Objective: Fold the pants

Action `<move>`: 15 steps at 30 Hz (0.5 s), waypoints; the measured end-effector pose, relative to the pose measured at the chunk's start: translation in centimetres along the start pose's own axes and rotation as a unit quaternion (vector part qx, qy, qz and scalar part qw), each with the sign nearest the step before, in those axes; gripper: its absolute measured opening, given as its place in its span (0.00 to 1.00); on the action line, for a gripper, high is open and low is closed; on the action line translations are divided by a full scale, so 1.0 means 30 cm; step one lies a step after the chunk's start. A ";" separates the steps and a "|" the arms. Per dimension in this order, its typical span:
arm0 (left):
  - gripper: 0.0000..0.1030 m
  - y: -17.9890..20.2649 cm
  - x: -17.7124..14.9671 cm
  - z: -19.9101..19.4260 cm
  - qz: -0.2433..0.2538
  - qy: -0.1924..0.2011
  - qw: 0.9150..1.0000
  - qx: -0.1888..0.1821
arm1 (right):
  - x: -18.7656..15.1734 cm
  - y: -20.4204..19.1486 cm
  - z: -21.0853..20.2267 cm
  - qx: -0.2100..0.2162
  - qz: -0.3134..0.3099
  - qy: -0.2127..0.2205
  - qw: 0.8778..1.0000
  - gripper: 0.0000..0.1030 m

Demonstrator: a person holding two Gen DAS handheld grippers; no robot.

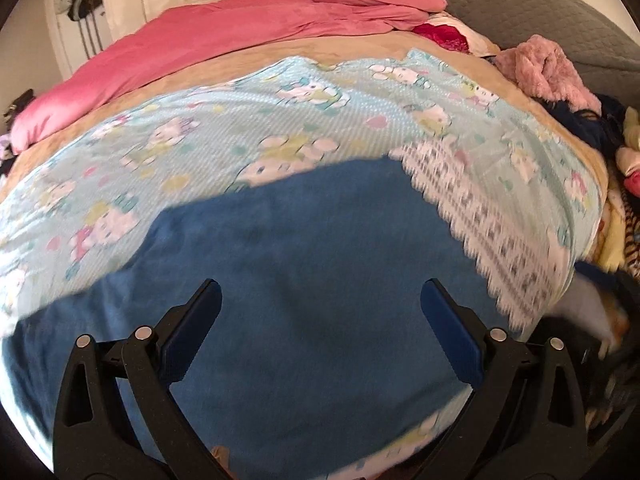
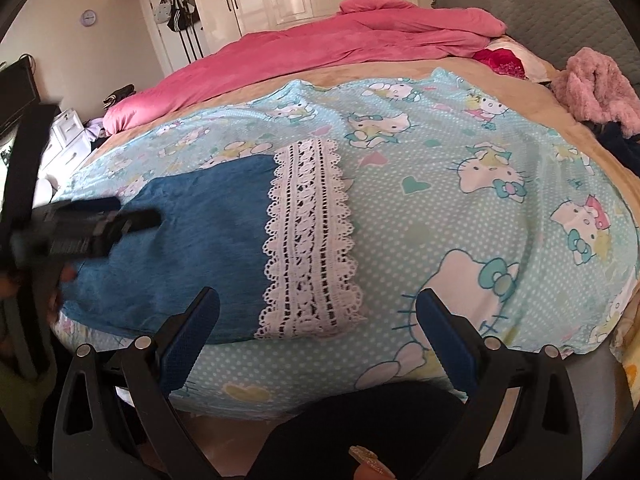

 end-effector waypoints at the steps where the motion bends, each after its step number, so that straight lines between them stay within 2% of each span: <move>1: 0.91 0.009 0.033 0.023 0.001 -0.004 1.000 -0.007 | 0.000 -0.003 0.004 0.001 0.001 -0.001 1.000 0.95; 6: 0.91 0.058 0.159 0.138 0.032 -0.017 0.999 -0.012 | -0.003 -0.005 0.028 0.004 0.011 -0.006 1.000 0.95; 8: 0.91 0.085 0.199 0.193 0.046 -0.030 0.998 -0.025 | -0.005 0.003 0.042 0.008 0.024 -0.009 1.000 0.95; 11: 0.91 0.102 0.233 0.268 0.043 -0.060 0.996 -0.056 | -0.008 0.017 0.069 0.022 0.048 -0.014 0.998 0.95; 15: 0.89 0.122 0.255 0.352 0.056 -0.073 0.993 -0.069 | -0.017 0.029 0.107 0.056 0.083 -0.022 0.995 0.95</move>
Point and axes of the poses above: each gripper's, at about its wrist camera, not at the fingertips, and z roughly the way its jaws point, y to its right, x to its top, the point moved 2 cm from there along z, roughly the way its jaws point, and after that the axes turned 11 degrees about -z, right-handed, at the moved point
